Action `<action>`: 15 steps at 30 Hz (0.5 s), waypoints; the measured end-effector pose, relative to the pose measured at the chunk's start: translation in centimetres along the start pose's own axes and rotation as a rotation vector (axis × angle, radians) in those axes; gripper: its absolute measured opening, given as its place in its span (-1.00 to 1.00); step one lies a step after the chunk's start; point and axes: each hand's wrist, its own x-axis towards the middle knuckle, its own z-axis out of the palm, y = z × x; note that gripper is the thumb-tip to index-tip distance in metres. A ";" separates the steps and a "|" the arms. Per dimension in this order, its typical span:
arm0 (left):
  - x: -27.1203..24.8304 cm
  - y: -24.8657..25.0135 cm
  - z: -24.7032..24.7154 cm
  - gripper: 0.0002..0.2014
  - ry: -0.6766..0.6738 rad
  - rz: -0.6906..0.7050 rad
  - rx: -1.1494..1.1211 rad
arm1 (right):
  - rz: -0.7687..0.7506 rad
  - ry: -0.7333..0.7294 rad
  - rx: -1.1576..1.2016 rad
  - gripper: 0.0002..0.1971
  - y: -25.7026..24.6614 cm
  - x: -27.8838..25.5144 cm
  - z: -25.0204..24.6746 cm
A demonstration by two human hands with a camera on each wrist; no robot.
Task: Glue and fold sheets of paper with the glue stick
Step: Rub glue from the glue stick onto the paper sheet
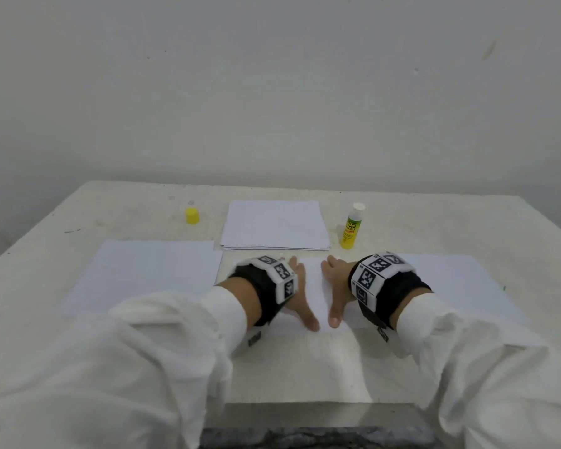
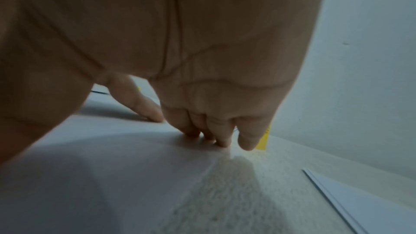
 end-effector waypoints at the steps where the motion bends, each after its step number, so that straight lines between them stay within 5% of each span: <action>1: 0.2 1.0 0.0 0.36 0.004 0.024 0.007 | 0.010 0.012 -0.018 0.34 0.0 0.5 0.3; 10: -0.3 -3.6 0.6 0.51 -0.082 -0.109 0.020 | -0.063 0.000 0.013 0.20 1.5 -1.6 -0.1; 15: -1.9 -6.3 1.3 0.43 -0.043 -0.201 0.019 | -0.049 -0.026 -0.018 0.19 2.1 -2.2 0.1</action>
